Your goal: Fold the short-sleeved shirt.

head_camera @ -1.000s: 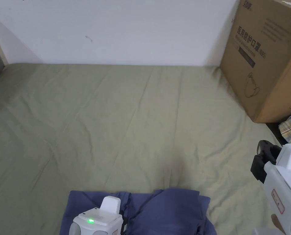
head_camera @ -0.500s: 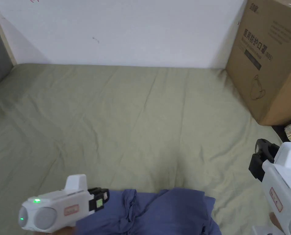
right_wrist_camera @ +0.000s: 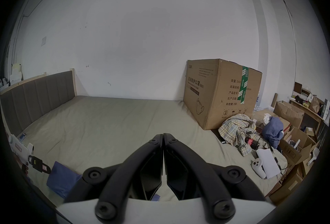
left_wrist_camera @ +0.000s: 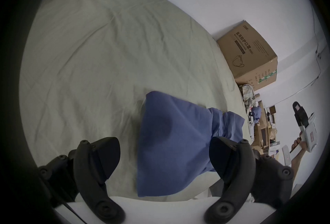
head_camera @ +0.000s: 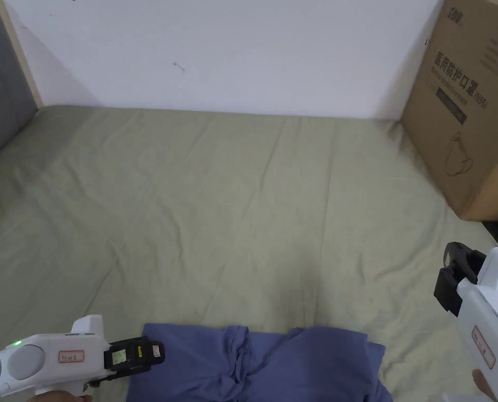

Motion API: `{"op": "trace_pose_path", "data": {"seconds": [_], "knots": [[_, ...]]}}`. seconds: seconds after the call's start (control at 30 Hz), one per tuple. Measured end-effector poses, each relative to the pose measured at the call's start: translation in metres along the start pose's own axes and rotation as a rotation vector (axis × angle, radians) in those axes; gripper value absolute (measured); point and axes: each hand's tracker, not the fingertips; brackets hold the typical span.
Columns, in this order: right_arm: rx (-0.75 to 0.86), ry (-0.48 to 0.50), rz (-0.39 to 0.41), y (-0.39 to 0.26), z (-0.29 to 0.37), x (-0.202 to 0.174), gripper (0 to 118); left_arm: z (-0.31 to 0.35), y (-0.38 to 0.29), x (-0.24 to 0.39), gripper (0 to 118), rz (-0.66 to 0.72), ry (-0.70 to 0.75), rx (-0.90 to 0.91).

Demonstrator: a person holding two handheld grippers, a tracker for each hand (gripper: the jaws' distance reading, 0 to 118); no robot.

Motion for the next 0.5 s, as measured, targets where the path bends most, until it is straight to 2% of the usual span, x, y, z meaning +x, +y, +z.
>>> {"op": "trace_pose_path", "data": {"seconds": [0.07,0.23,0.27,0.33,0.4,0.5], "knots": [[-0.004,-0.003,0.003,0.000,-0.001,0.000,0,-0.008,0.000,-0.005,103,0.054,-0.038,-0.053],[-0.015,-0.012,0.011,-0.001,-0.004,0.000,0,-0.025,-0.003,-0.004,61,0.038,-0.034,-0.057],[-0.017,-0.013,0.013,-0.001,-0.004,0.000,0,-0.027,-0.003,-0.004,50,0.035,-0.035,-0.054],[-0.019,-0.012,0.013,-0.001,-0.005,-0.001,0,-0.029,-0.002,-0.002,21,0.041,-0.027,-0.057],[-0.019,-0.011,0.012,-0.002,-0.005,-0.002,0,-0.030,-0.006,0.002,12,0.031,-0.063,-0.062],[-0.020,-0.004,0.006,-0.002,-0.005,-0.003,0,-0.024,-0.010,0.021,10,-0.052,-0.004,-0.036]]}}
